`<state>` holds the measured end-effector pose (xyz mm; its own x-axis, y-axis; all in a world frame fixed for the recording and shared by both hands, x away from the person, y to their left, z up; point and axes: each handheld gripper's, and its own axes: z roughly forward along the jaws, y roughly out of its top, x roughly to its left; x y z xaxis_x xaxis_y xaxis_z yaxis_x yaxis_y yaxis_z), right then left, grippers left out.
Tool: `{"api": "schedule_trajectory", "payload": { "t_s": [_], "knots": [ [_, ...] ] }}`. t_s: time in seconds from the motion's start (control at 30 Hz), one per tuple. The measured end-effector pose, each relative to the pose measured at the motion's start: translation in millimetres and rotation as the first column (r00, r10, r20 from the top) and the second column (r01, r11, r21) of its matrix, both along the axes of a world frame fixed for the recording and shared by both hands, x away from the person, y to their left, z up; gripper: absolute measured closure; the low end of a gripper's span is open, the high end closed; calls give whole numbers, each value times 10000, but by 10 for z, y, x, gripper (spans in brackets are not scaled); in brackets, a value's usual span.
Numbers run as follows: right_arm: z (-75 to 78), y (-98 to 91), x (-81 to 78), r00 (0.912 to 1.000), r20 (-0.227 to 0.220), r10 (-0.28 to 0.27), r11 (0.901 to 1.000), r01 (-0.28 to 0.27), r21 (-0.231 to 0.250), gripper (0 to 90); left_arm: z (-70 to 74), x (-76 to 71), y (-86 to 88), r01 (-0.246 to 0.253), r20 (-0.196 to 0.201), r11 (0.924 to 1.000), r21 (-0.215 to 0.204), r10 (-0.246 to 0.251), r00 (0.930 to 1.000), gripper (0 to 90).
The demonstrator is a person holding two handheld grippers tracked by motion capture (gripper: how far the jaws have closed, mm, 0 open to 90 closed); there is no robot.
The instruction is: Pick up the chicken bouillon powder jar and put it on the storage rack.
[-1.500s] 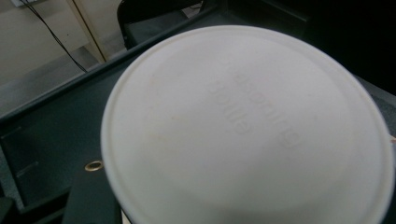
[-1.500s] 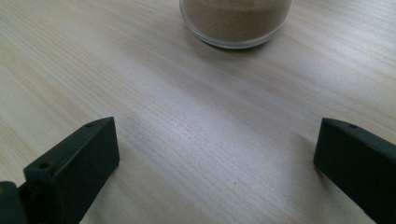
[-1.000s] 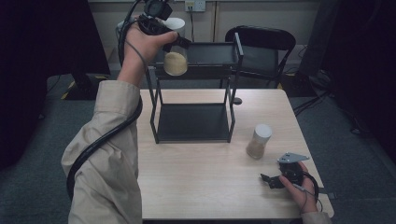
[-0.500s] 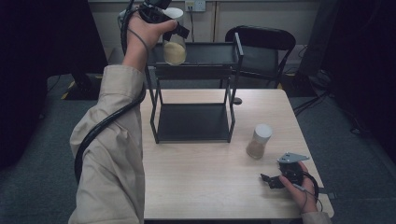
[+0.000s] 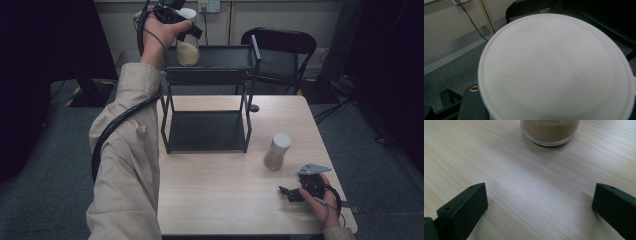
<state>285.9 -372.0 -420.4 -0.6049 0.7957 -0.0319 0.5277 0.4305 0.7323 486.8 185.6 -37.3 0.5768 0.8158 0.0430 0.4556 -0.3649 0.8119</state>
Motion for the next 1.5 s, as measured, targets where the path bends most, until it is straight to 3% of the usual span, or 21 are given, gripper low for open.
{"api": "schedule_trajectory", "payload": {
  "t_s": [0.33,1.1,1.2,1.3,1.5],
  "knots": [
    [0,0,0,10000,6,2,10000,-2,-5,0,-65,87,-46,-116,-85,9999,-46,116,9999,347],
    [1,1,-1,10000,-15,-9,10000,9,7,0,-93,54,-35,-95,-25,9999,-80,95,10000,340],
    [1,1,-1,10000,-15,-11,10000,11,6,0,-105,35,-44,-219,34,9997,-113,219,9998,249],
    [2,2,-1,10000,-17,-14,10000,14,4,0,-124,27,-30,-384,-155,9990,-248,380,9992,158],
    [1,2,-1,10000,-12,-11,10000,11,3,0,-180,-53,3,-459,-147,9978,-476,452,9989,94]
  ]
}}
